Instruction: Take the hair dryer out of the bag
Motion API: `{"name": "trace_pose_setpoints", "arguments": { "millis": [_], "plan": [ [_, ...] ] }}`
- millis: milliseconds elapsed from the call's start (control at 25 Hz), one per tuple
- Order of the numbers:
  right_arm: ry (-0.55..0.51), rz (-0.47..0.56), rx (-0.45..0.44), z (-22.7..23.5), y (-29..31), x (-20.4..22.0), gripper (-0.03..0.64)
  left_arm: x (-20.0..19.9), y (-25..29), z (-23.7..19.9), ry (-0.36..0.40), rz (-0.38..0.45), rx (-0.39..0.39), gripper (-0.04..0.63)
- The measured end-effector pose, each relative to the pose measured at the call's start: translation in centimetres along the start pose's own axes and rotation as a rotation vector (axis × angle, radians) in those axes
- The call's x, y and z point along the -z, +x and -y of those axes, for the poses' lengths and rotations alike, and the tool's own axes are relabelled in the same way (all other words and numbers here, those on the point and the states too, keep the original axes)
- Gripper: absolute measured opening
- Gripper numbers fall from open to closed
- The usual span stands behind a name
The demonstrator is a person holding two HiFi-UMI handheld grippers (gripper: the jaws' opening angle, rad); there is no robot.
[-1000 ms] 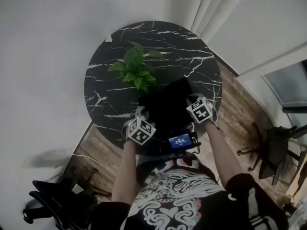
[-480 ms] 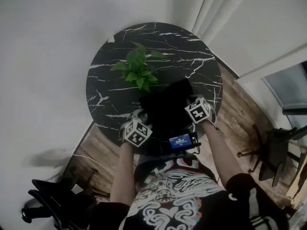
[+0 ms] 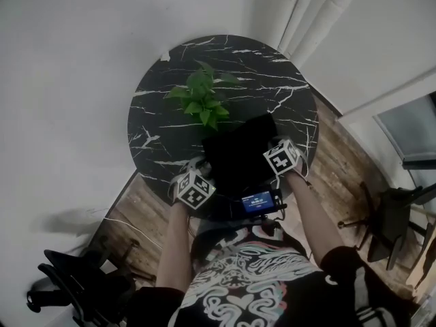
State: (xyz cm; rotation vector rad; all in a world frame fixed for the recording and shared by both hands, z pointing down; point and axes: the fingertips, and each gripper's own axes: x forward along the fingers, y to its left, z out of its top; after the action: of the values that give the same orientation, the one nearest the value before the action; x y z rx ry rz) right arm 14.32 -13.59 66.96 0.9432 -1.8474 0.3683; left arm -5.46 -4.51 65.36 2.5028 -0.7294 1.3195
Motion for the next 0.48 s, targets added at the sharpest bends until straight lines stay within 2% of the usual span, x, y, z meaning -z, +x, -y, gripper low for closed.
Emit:
{"name": "trace_pose_setpoints", "arguments": {
  "millis": [480],
  "plan": [
    [0.012,0.025,0.009,0.2,-0.1,-0.5,0.031,2.0,-1.3,-0.3,-0.047,-0.025,-0.013,0.268]
  ]
}}
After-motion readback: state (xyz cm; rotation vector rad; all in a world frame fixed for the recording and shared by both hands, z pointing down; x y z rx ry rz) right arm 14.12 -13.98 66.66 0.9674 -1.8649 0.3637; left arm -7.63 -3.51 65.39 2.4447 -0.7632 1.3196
